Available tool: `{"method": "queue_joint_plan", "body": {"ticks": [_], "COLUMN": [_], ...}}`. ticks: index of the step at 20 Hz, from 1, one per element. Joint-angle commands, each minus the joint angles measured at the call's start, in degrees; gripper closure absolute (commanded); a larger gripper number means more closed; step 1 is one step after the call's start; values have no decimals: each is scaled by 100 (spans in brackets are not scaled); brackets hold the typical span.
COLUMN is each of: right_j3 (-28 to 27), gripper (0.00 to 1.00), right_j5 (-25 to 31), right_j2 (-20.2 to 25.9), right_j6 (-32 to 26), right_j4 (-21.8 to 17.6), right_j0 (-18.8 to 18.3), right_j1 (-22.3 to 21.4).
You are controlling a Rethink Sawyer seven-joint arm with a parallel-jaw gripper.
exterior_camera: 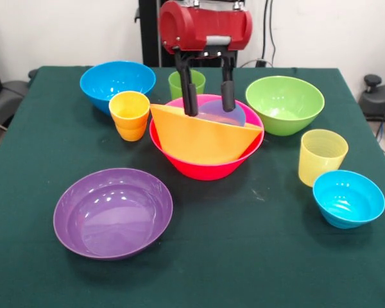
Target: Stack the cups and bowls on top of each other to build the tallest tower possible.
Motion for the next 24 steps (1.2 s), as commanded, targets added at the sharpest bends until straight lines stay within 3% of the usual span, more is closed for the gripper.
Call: {"method": "queue_joint_plan", "body": {"ticks": [1,14,24], "right_j3": [200,5,-102], "gripper": [0,0,0], "right_j5": [855,595,376], "right_j2": [-194,-901,-1125], "right_j6": [-1298,-1164,-1019], "right_j4": [183,-815,-1174], "right_j0": [115,583,733], "right_j1": [228,460,584]}}
